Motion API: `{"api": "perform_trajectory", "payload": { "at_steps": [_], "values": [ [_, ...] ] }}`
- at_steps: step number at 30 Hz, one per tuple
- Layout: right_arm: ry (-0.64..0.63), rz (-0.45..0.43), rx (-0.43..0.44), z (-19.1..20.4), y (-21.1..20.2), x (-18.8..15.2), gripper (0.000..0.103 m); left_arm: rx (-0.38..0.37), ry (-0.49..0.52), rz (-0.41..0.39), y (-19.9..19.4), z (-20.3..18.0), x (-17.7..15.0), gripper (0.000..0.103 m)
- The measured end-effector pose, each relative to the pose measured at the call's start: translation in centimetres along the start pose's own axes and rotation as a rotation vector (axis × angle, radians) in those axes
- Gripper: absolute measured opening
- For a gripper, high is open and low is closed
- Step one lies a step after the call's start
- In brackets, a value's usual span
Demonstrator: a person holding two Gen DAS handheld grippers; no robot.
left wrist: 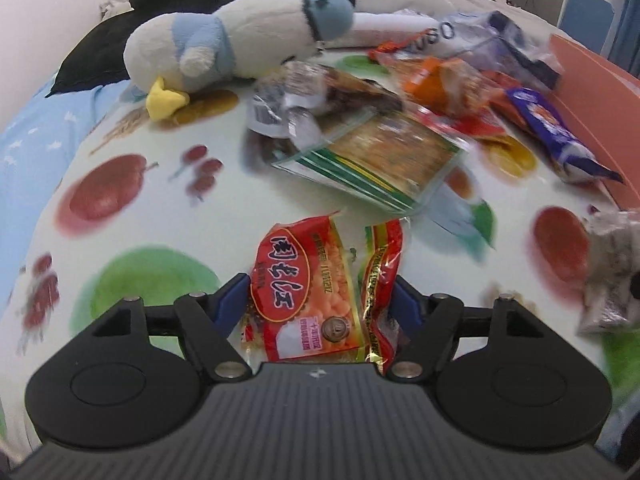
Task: Organize snacks
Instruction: 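Close the right tool on the clear bag while the left tool grips the red-yellow packet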
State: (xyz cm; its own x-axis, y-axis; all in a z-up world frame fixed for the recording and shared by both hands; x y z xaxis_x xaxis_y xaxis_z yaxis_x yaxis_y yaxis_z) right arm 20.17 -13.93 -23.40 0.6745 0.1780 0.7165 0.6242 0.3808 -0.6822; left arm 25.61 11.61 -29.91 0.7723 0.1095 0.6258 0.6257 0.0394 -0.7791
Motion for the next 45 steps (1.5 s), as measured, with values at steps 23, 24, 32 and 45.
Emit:
{"api": "perform_trajectory", "payload": {
  "at_steps": [23,24,32,45],
  "values": [
    [0.004,-0.052,-0.061,-1.8,-7.0,-0.6,0.005,-0.185,-0.255,-0.062,-10.5,-7.1,0.1,0.076],
    [0.002,-0.057,-0.067,-1.9,-6.9,-0.4,0.005,-0.195,-0.253,-0.065,-10.7,-7.4,0.2,0.076],
    [0.046,-0.036,-0.083,-3.3,-5.0,-1.9,0.008,-0.207,-0.242,-0.016,-9.5,-9.1,-1.7,0.076],
    [0.156,-0.099,-0.008,-3.8,-6.2,-1.8,0.071,-0.202,-0.241,0.003,-8.8,-9.0,-2.5,0.076]
  ]
}}
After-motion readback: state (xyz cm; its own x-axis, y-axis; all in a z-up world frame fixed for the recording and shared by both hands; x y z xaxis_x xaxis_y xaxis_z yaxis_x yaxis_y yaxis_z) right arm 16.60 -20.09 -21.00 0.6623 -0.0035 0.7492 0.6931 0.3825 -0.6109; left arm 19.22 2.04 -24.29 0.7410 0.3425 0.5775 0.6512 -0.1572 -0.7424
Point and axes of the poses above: each gripper's, at about its wrist camera, not at the fingertips, and y roughly the way its jaws point, z to its left, x to its top, the point moved 6 cm from there along y, roughly the way its jaws point, and after that the axes turned 4 degrees about -y, right-handed, at the moved point
